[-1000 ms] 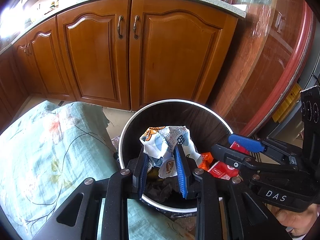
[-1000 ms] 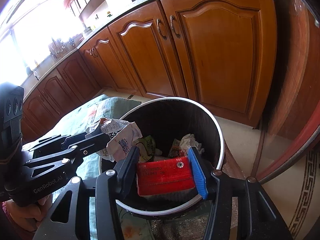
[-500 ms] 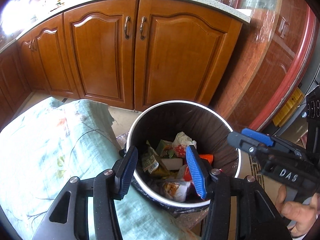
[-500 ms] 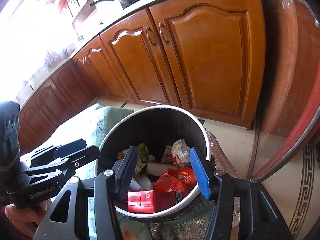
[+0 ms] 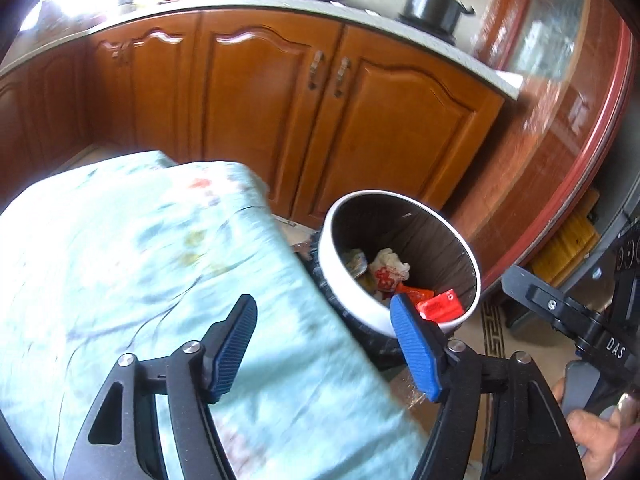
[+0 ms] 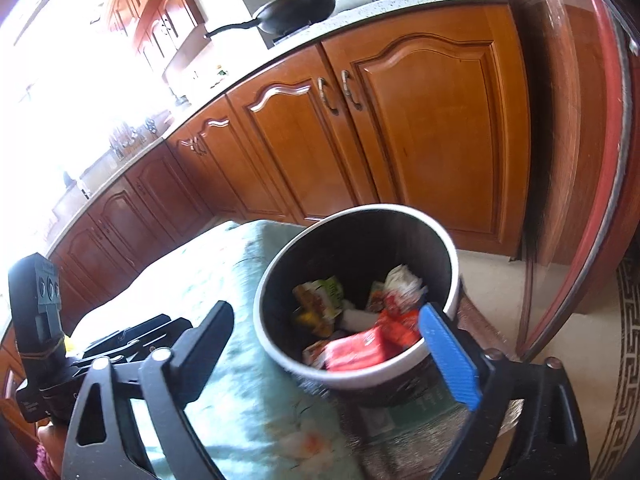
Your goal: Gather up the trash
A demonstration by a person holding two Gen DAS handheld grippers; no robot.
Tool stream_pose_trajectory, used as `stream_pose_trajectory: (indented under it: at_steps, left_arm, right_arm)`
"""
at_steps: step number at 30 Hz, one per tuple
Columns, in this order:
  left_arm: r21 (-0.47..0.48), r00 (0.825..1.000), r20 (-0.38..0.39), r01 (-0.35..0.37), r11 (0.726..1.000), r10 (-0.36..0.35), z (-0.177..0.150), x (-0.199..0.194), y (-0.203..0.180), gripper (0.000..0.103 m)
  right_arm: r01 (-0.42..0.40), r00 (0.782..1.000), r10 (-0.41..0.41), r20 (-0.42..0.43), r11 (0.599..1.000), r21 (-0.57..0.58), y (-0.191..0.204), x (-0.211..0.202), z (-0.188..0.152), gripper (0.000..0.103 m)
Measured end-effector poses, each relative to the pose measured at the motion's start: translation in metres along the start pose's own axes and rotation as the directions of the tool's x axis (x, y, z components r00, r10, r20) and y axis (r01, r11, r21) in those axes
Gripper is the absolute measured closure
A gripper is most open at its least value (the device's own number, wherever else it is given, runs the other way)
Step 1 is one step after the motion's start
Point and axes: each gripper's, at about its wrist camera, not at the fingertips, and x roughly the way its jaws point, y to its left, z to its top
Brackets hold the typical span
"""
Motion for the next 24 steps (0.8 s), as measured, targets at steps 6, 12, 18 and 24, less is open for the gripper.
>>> stream_pose_trajectory:
  at_steps: [6, 12, 18, 24]
  left_arm:
    - [-0.07, 0.998, 0.054, -0.019, 0.997, 0.023, -0.037, -0.045, 0.033, 0.029]
    - [-0.092, 0.992, 0.102, -0.062, 0.994, 0.071, -0.061, -0.088, 0.054, 0.026]
    - [-0.081, 0.981, 0.151, -0.108, 0.991, 0.119, -0.082, -0.125, 0.06, 0.025]
    - [-0.067, 0.963, 0.218, -0.146, 0.987, 0.157, -0.097, -0.161, 0.06, 0.021]
  right_arm:
    - [-0.026, 1.0, 0.026, 0.001, 0.999, -0.019, 0.036, -0.009, -0.028, 0.002]
    - [-0.041, 0.999, 0.042, 0.006, 0.997, -0.07, 0.074, -0.017, -0.051, 0.001]
    - [-0.036, 0.999, 0.04, 0.036, 0.993, -0.111, 0.103, -0.025, -0.065, 0.001]
    - [-0.029, 0.994, 0.046, 0.097, 0.985, -0.171, 0.127, -0.04, -0.069, 0.001]
